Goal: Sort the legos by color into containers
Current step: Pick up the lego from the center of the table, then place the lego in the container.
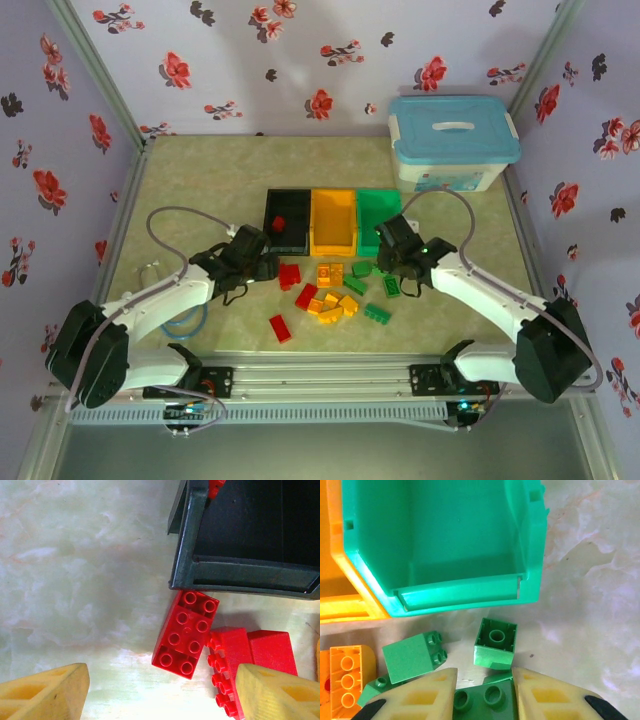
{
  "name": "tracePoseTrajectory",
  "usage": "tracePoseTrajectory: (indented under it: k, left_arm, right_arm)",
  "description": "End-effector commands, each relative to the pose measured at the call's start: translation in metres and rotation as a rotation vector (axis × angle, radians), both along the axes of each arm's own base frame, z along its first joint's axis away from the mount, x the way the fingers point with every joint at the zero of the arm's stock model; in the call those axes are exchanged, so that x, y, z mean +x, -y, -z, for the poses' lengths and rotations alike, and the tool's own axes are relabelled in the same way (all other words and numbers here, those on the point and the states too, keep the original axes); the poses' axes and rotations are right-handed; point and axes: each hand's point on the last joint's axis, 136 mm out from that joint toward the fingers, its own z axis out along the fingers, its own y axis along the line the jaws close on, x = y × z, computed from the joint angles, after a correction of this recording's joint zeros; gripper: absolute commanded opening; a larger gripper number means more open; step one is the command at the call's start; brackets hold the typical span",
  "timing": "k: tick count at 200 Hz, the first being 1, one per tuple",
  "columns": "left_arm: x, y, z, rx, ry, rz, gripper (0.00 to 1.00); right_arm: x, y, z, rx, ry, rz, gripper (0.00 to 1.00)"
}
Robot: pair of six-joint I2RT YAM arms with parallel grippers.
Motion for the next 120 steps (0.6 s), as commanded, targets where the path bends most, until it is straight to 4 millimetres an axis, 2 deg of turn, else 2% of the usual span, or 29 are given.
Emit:
tracePoseTrajectory:
  k: [1, 17, 46, 92, 102, 120]
  left_arm:
    - [0.002, 0.003, -0.012, -0.023, 0.054, -0.004, 0.77]
    - [0.000, 0.003, -0.014, -0.029, 0.060, 0.000, 0.77]
    - [-0.012, -0.003, -0.012, -0.023, 0.039, -0.012, 0.77]
    - [-0.040, 0.002, 0.001, -0.044, -0.014, -0.013, 0.77]
    - [-0.046, 0.003, 0.004, -0.043, -0.024, -0.012, 0.77]
    - [-0.056, 0.005, 0.010, -0.039, -0.051, -0.014, 0.77]
  right_arm:
    - [0.022, 0.006, -0.022, -0.038, 0.052, 0.019, 0.16]
    - [0.041, 0.005, -0.031, -0.037, 0.062, 0.020, 0.16]
    - [0.075, 0.006, -0.035, -0.061, 0.055, 0.025, 0.16]
    - [0.113, 0.008, -0.027, -0.095, 0.041, 0.032, 0.20]
    - [0.120, 0.008, -0.025, -0.100, 0.038, 0.029, 0.23]
    - [0.128, 0.006, -0.020, -0.097, 0.024, 0.020, 0.37]
